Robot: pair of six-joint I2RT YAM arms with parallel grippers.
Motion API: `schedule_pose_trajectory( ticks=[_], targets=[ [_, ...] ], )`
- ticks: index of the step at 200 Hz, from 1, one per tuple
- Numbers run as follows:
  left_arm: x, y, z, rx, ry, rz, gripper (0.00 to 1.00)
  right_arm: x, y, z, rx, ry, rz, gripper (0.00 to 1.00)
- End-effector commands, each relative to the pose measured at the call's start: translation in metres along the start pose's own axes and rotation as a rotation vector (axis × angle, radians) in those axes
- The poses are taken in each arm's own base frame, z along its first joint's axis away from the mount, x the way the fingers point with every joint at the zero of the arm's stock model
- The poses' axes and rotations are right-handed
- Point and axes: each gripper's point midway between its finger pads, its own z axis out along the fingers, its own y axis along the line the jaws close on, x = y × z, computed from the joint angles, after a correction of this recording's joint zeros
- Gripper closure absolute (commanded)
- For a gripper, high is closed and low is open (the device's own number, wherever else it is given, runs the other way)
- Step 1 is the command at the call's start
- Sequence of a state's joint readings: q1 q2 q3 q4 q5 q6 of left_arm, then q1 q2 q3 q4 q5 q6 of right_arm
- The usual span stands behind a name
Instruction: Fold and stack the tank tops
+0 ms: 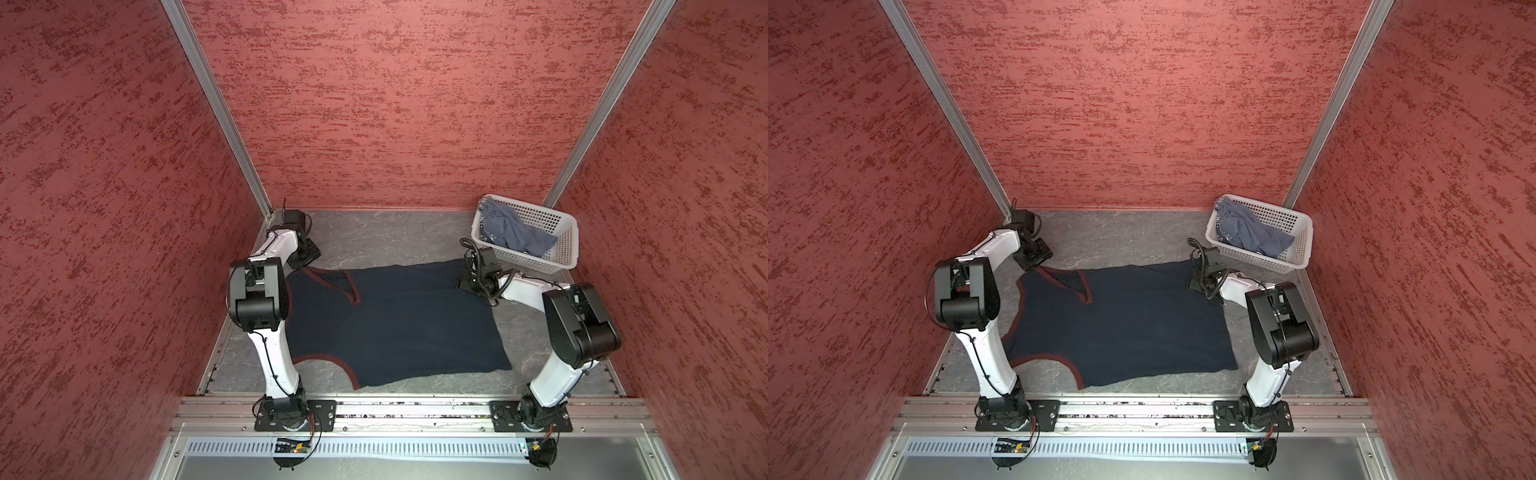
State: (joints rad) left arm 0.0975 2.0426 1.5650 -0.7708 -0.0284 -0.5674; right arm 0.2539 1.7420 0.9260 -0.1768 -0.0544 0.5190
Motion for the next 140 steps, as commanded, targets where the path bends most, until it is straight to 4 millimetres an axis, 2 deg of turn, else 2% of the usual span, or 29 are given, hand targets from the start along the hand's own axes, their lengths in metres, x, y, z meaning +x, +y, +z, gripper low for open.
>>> schedule_pose_trajectory(
  ticks=[1,52,93,115,140],
  targets=[
    [-0.005,0.006,0.004,-0.039,0.012,0.006,0.43,0.009,-0.004,0.001,0.006,0.021,-0.005,0.41],
    [-0.007,0.026,0.031,-0.117,0.029,-0.028,0.43,0.012,-0.006,0.004,0.01,0.028,-0.01,0.41],
    [-0.008,0.029,0.044,-0.134,0.054,-0.031,0.47,0.013,-0.008,0.005,0.019,0.028,-0.01,0.41],
    [-0.007,0.028,0.048,-0.127,0.058,-0.031,0.52,0.013,-0.009,0.003,0.023,0.024,-0.007,0.41],
    [-0.009,0.02,0.043,-0.083,0.049,-0.025,0.66,0.01,-0.014,0.001,0.053,0.01,-0.007,0.41]
  ],
)
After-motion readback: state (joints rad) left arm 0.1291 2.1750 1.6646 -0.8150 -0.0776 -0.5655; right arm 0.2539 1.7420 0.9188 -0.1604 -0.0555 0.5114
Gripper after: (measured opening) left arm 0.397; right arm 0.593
